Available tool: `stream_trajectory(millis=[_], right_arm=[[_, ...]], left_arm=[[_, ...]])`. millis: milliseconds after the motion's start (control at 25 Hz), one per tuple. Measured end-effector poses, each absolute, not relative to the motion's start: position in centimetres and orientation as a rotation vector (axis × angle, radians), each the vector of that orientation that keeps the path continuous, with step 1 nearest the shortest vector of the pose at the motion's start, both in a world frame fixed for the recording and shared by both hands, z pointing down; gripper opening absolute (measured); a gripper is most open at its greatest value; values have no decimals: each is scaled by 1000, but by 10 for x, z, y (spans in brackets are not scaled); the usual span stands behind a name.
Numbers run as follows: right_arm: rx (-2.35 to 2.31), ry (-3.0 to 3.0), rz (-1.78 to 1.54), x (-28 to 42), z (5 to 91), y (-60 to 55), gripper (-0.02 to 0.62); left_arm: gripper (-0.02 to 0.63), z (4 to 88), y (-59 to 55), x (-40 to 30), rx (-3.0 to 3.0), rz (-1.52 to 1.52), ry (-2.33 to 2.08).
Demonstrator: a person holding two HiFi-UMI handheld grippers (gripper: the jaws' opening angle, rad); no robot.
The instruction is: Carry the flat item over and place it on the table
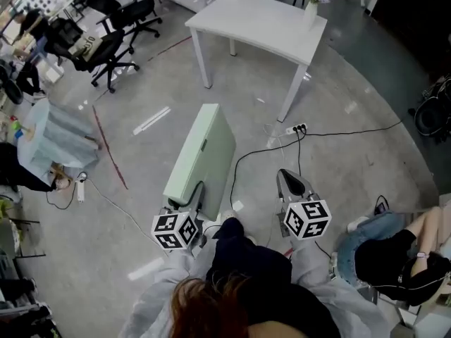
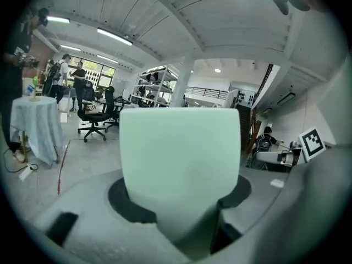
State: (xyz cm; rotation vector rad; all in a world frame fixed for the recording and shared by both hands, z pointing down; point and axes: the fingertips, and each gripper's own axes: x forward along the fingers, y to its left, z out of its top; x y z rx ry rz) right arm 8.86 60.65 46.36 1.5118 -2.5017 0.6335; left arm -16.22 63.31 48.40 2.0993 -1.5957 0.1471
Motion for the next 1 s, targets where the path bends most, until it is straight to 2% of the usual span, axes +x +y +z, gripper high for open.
stream_trajectory(millis=[480,640,1000], right_arm=[[1536,-2523,639,116,471,689,8],[1550,-2518,634,118,453,689,8],[1507,-2511,665,113,475,642,8]], left_arm=[[267,480,714,-142,2140,160,-1615],[267,465,711,-141,2151,172,-1620],[267,481,663,-135,2129,157,-1609]])
